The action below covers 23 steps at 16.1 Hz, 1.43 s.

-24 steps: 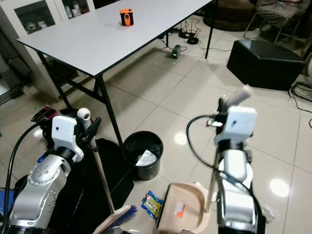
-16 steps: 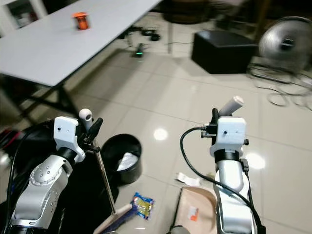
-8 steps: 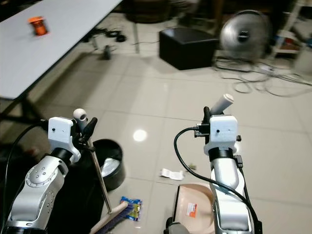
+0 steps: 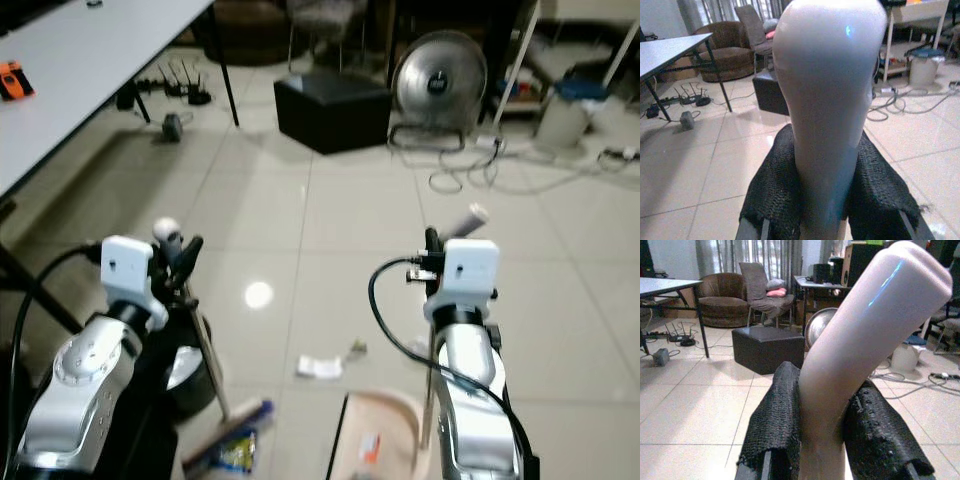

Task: Sweep floor

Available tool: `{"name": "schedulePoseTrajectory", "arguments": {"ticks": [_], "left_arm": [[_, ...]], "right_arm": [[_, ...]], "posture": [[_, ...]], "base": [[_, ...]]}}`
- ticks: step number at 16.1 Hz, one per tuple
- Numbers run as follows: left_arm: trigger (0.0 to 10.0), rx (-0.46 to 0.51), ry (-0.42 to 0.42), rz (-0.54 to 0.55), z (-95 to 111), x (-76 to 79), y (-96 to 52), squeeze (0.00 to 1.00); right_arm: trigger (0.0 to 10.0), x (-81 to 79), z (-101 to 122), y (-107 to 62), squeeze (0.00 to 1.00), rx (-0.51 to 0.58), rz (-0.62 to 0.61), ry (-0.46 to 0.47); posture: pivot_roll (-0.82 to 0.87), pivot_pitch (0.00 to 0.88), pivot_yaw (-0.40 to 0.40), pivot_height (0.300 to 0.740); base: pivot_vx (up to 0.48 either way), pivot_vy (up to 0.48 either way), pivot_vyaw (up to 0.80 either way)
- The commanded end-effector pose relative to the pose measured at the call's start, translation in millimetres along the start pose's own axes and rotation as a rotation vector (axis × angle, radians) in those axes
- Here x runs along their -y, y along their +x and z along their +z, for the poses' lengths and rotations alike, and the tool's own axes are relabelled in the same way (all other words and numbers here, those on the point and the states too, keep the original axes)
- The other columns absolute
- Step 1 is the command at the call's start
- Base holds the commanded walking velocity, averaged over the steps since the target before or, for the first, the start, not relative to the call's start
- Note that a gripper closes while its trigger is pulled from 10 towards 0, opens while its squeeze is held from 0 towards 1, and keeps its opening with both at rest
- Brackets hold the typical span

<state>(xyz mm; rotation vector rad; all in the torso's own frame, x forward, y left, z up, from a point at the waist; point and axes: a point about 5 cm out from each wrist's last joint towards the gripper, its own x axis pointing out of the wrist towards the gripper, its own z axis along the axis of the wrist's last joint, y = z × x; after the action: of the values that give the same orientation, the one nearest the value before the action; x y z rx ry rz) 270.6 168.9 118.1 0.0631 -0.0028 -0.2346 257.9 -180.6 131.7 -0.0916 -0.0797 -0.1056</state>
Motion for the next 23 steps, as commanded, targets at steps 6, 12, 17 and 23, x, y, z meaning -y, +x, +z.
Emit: {"name": "schedulePoseTrajectory", "arguments": {"ticks": [6,12,17,23], "left_arm": [[10.0,0.031,0.067,0.078,9.5,-18.1,1.8,0.00],[10.0,0.026,0.109,0.265,6.4,-37.2,17.0,0.00],[10.0,0.052,0.014,0.454,-7.8,-41.7,30.8,0.00],[10.0,0.143,-0.012,0.551,-15.0,-36.3,35.6,0.00]], "right_arm": [[10.0,-1.8,8.6,7.6,0.00,0.045,0.069,-0.056],[10.0,-9.8,11.0,20.9,0.00,0.174,0.167,-0.121],[10.0,-20.1,5.2,38.2,0.00,0.279,0.220,-0.103],[10.0,-41.5,-0.4,45.6,0.00,0.336,0.288,-0.064]], "posture": [[0.05,0.000,0.076,0.740],[0.06,0.038,0.082,0.740],[0.08,0.149,0.092,0.740],[0.11,0.279,0.097,0.740]], "base": [[0.000,0.000,0.00],[0.000,0.000,0.00],[0.000,0.000,0.00],[0.000,0.000,0.00]]}}
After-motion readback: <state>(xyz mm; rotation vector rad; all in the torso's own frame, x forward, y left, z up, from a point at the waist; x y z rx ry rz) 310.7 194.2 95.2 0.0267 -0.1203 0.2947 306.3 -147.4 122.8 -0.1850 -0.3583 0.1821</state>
